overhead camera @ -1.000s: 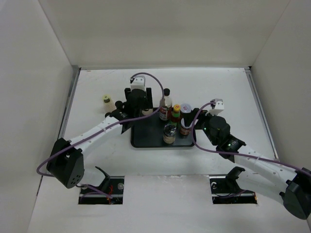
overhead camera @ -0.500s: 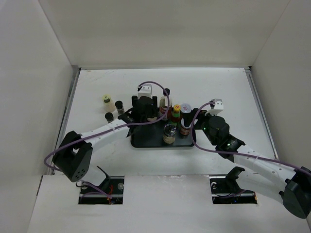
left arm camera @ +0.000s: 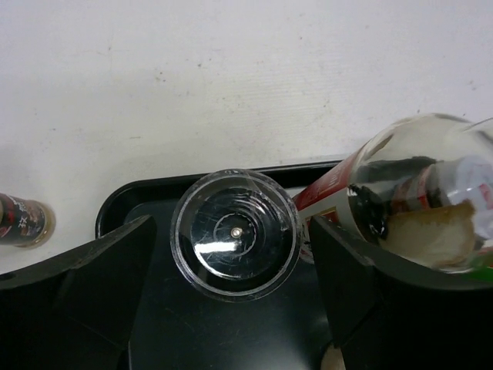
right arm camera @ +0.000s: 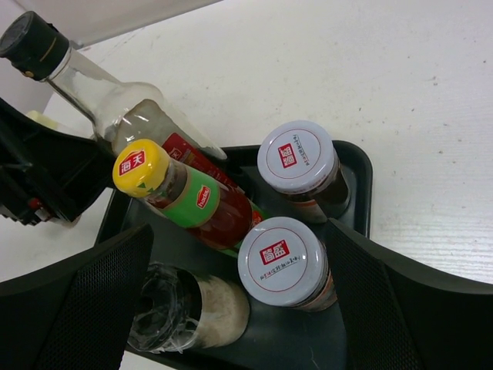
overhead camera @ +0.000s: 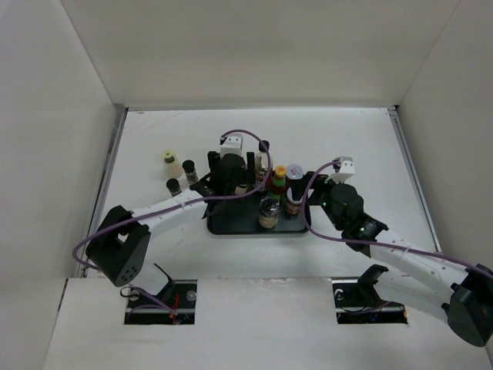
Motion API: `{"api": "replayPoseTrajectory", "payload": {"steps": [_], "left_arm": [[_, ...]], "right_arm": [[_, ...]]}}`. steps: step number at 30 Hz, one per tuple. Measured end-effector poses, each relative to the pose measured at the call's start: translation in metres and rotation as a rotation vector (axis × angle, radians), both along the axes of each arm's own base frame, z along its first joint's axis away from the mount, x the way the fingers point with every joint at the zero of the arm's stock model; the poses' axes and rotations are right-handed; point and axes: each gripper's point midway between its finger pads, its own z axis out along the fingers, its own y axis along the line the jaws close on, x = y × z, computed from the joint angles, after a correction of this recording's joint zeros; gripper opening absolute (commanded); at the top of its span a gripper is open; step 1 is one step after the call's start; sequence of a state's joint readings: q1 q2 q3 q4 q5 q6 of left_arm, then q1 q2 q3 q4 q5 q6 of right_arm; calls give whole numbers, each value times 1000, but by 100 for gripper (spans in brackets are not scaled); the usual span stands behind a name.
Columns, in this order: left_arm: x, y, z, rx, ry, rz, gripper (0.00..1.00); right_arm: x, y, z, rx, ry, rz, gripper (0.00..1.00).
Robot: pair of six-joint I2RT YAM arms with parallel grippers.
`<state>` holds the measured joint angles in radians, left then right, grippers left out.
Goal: Organize the condiment bottles
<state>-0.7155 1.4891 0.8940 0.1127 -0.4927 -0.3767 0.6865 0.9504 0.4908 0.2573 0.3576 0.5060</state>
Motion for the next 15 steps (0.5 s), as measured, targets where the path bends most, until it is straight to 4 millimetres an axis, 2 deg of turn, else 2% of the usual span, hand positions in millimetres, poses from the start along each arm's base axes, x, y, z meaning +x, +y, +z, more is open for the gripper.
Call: {"api": "replayPoseTrajectory", "payload": {"steps": [4,8,12,15], "left_arm": [[-4,3,10,-17,-28,3,86],[-12,17,29,-42,-73,27,83],[-16,44,61,-83,-162,115,76],[-6,75,78,-94,-216,229,75]], "right_arm": [[0,0,-1,-1,1,0,95],[0,0,0,0,1,0,95],[0,0,0,0,1,1,95],[0,0,0,1,-1,0,91]]}}
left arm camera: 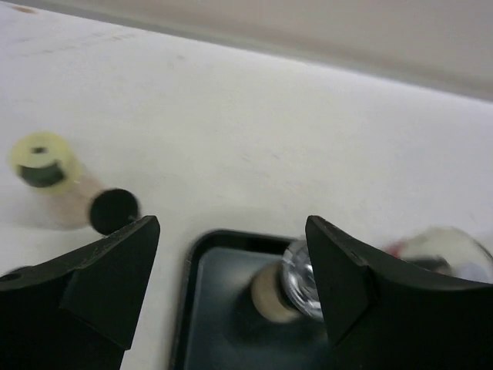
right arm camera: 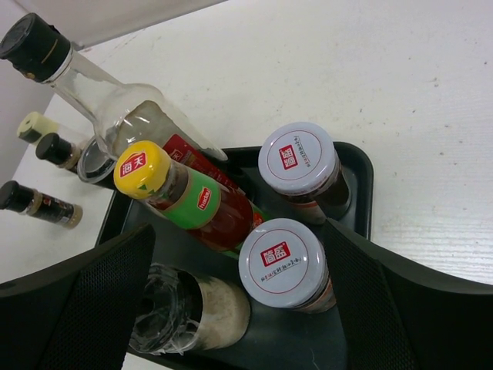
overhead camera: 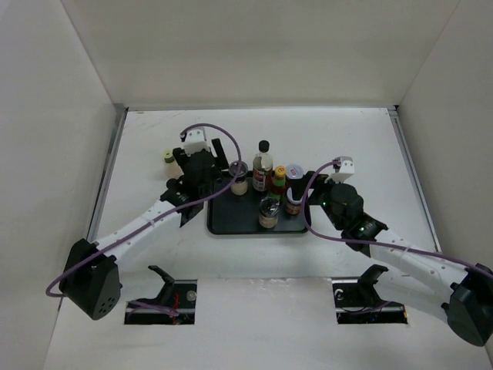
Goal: Organize the condiment bottles
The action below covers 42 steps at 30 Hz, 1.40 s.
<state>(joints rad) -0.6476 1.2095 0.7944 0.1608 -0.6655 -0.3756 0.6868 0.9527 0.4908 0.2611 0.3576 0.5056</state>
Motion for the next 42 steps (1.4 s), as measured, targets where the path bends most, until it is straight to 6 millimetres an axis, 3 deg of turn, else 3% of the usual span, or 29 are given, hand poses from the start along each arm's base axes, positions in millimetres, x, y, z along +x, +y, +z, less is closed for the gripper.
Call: {"api": "replayPoseTrajectory", "payload": {"steps": [7,10,13,17,24,35,39,42], "left_arm": [[38,96,-3,14,42,311,76],[50,123,-5,5,78,385,78],[59,139,-8,-8,110,416,79],[65,148,-26,-10,163,434,80],[68,147,-75,22,296,413,76],[73,162,-101,29,345,448,64],[74,165,-117,41,382,453,55],[75,165,-119,38,382,450,47]], "right_arm": [[1,1,-1,-2,1,1,75],[1,1,0,2,-2,0,76],[0,0,3,9,-10,0,81],[0,0,4,12,-13,0,83],[0,1,4,11,-13,2,83],[0,1,4,11,-13,2,84],[0,1,3,10,-11,2,84],[0,1,1,4,-5,2,84]]}}
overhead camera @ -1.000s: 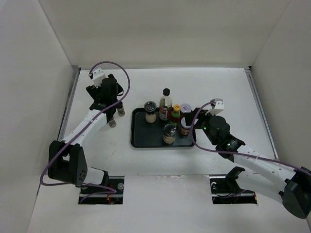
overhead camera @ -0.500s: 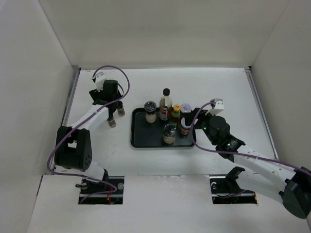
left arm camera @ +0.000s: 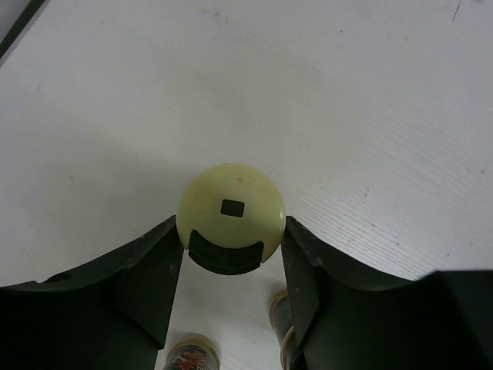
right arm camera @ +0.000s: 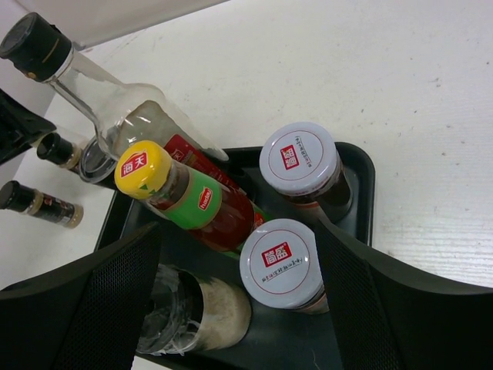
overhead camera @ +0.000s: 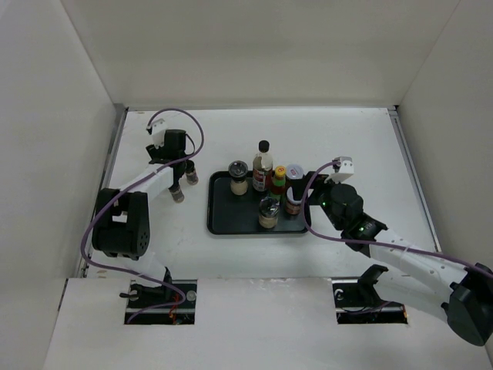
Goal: Organize the condiment bottles
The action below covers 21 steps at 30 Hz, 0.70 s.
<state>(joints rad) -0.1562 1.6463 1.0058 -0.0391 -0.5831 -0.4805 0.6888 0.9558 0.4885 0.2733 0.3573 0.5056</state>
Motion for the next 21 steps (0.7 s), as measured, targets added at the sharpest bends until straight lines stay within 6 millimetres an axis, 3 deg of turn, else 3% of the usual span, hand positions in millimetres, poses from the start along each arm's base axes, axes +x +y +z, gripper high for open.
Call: {"api": "replayPoseTrajectory", "payload": {"steps": [5,8,13,17,21], "left_arm": [[2,0,5,-3,-23,0,41],[-2,0,19,-5,-60,-1,39],[-9,-10,87,14,-225,-23,39],[-21,-44,143,2,-366,-108,39],[-37,-99,165,-35,-418,-250,38]], "right_arm": [[1,0,-2,-4,5,0,84],[1,1,-6,-11,13,2,84],[0,3,-6,-11,13,7,84],[0,3,-6,-11,12,6,83],[0,3,-5,-10,12,6,83]]}}
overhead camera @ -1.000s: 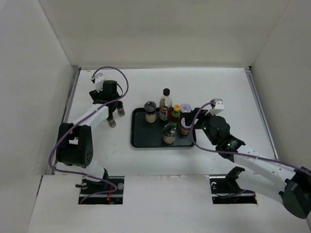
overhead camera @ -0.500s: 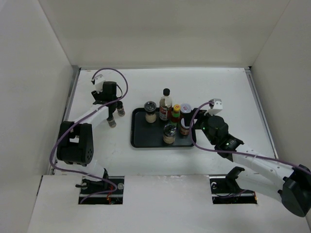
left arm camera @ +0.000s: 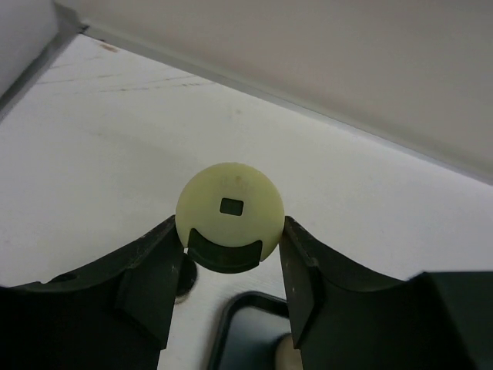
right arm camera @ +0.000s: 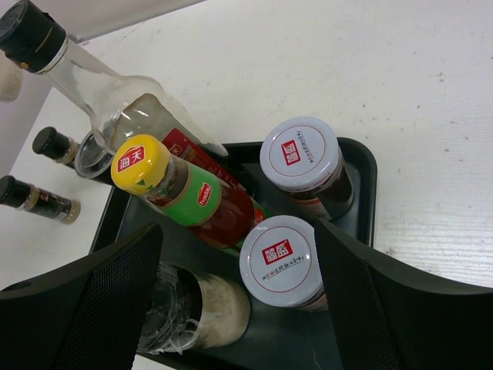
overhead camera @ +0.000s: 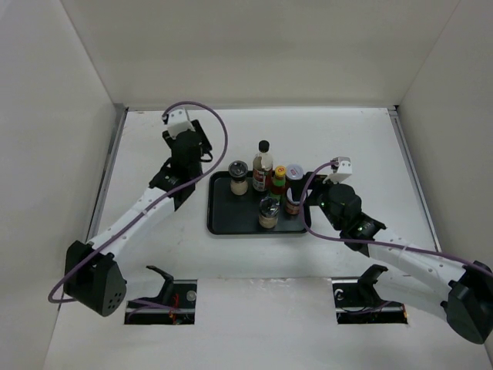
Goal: Organize the condiment bottles
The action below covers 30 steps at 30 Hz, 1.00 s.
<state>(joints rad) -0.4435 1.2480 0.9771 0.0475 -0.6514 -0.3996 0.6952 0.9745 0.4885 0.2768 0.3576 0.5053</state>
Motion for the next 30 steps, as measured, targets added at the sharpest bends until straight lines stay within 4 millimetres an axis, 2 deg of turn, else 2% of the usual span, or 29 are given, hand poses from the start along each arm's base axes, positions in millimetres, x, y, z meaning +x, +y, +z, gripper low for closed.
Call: {"api": "replayPoseTrajectory", "payload": {"steps": [2,5,8,16,26,30], "left_arm": [[-9,-29,0,-2,-3,-76,38],[-28,-68,-20,12,29,-182,38],[-41,-86,-43,28,68,-230,38],[-47,-90,-97,54,174,-229,38],[-47,-91,-138,68,240,-217,39],[-47,-91,-154,86,272,-214,43]], "right_arm": [[0,0,1,1,-1,0,83],[0,0,2,3,-4,0,83],[0,0,2,4,-5,0,83],[0,-1,2,5,-6,-1,84],[0,-1,2,4,-6,-1,84],[0,0,2,4,-6,0,84]]}}
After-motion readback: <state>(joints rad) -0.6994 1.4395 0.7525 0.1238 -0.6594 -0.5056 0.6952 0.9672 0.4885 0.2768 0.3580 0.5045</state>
